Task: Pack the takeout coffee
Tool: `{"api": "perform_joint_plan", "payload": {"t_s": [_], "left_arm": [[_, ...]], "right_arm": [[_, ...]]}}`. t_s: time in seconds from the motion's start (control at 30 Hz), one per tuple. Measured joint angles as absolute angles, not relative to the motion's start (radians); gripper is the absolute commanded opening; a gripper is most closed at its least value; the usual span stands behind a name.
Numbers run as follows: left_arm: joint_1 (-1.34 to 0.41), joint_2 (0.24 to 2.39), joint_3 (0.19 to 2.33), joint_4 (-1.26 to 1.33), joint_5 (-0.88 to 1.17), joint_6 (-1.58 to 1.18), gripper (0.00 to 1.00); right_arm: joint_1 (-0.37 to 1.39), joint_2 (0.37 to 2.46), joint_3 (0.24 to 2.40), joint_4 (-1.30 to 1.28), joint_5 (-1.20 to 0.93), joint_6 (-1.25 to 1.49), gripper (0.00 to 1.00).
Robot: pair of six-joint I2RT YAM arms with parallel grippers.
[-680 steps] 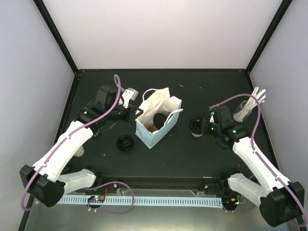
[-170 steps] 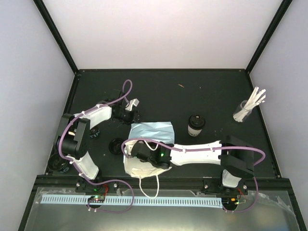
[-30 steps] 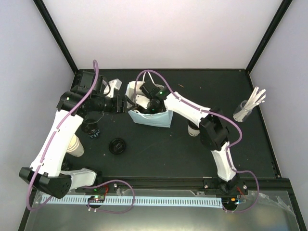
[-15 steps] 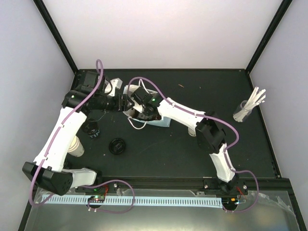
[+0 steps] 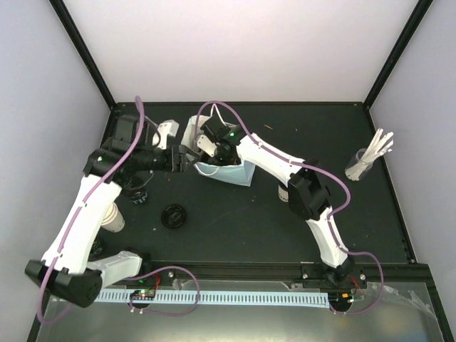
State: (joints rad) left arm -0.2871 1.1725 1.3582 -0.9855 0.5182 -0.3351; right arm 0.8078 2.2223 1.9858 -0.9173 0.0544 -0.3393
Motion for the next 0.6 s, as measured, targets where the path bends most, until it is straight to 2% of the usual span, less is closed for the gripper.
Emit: {"api": "perform_joint_plan", "payload": {"t_s": [0.17, 0.4, 0.6], "left_arm": [[-0.287, 1.061, 1.294, -0.948, 0.488, -0.456, 0.75], [-0.287, 0.974, 1.015, -0.739, 0.448, -0.936, 0.75], [-0.287, 0.992, 1.065, -0.667, 0.363, -1.182, 0.79]], "right_arm": [[0.788, 2.225, 1.994, -0.923, 0.015, -0.341, 0.45], [0.779, 2.230, 2.012, -0.935, -0.006, -0.342, 0.45], [0.778, 2.221, 1.994, -0.923, -0.008, -0.343, 0.45]]}}
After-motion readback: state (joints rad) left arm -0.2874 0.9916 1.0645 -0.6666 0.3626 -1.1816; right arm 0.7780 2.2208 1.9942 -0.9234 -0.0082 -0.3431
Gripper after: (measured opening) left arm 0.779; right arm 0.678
